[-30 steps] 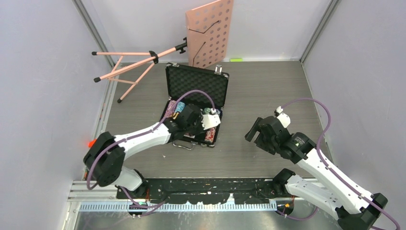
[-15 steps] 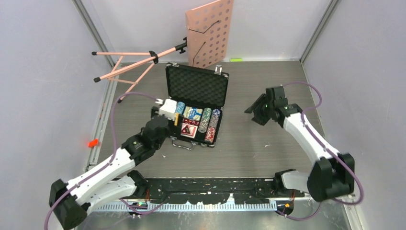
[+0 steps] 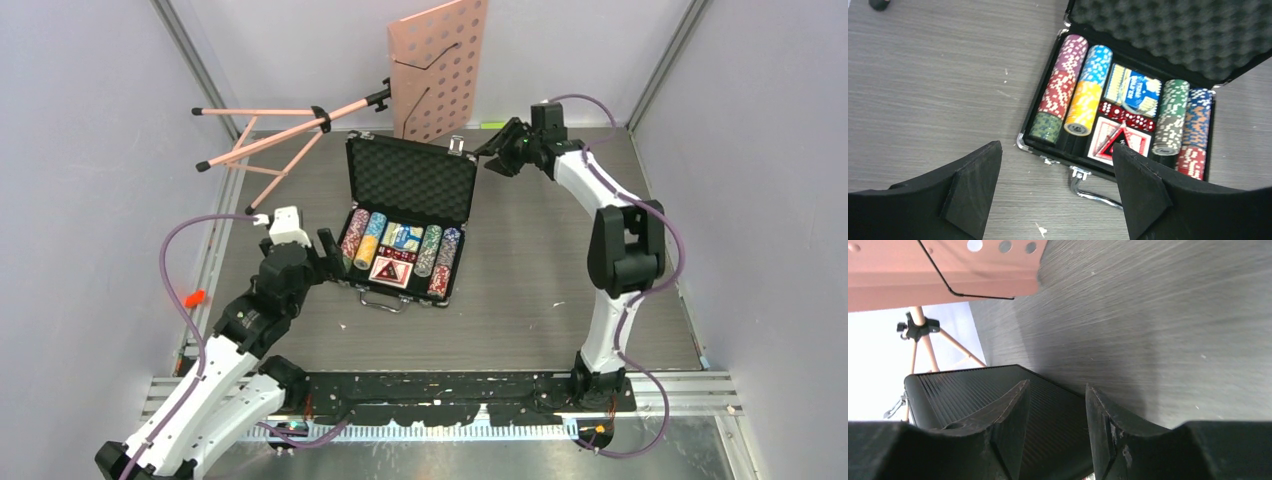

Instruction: Pack up texas hold em set

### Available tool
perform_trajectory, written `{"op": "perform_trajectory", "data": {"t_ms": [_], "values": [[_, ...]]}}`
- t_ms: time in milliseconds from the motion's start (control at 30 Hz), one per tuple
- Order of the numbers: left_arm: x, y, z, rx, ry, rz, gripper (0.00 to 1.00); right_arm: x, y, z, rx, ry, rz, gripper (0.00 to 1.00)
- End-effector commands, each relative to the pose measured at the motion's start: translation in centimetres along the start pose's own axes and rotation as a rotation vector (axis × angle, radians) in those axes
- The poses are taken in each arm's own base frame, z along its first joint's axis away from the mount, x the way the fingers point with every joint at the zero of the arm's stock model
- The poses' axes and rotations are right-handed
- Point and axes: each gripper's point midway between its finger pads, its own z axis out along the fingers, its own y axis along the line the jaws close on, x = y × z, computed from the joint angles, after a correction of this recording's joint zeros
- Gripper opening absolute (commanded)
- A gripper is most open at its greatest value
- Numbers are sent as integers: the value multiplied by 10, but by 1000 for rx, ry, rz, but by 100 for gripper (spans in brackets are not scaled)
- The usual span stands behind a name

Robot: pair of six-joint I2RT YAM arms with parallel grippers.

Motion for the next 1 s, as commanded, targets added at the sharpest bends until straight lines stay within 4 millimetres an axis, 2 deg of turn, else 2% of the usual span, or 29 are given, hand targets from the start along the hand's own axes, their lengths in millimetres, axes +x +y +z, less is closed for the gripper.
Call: {"op": "perform_trajectory", "data": {"t_ms": [0, 33, 100, 200, 233, 267, 300, 333, 367, 533, 667, 767, 800, 900, 967], "values": [[-28, -15, -14, 63, -14, -27, 85, 36, 55, 3, -144, 150, -156, 50], [-29, -16, -16, 69, -10, -21, 85, 50, 62, 1, -148, 167, -218, 49], [-33, -17, -21, 83, -13, -15, 86, 75, 64, -8, -141, 204, -269, 47], [-39, -17, -27, 93, -28, -20, 86, 100, 67, -24, -163, 217, -305, 46], [-41, -18, -29, 98, -33, -22, 86, 112, 64, -32, -160, 227, -318, 45], [-42, -18, -31, 102, -35, -22, 86, 118, 70, -42, -171, 218, -336, 45], [-43, -19, -32, 107, -35, -23, 86, 126, 59, -44, -151, 231, -341, 45], [-43, -20, -32, 110, -32, -22, 86, 130, 62, -54, -153, 214, -357, 45], [-42, -21, -32, 116, -28, -21, 86, 137, 48, -55, -120, 224, -358, 45], [-30, -37, -26, 181, 27, -41, 82, 150, 18, -70, -22, 190, -386, 45], [-9, -59, -18, 277, 105, -78, 78, 170, 2, -71, 38, 203, -435, 44], [4, -65, -9, 290, 129, -127, 80, 186, -7, -64, 81, 223, -476, 42], [9, -66, -5, 296, 131, -140, 80, 196, -8, -61, 90, 246, -505, 41], [22, -67, 4, 295, 143, -167, 80, 214, -14, -52, 139, 274, -570, 32], [31, -61, 8, 258, 165, -168, 79, 224, -17, -48, 152, 295, -597, 18]]}}
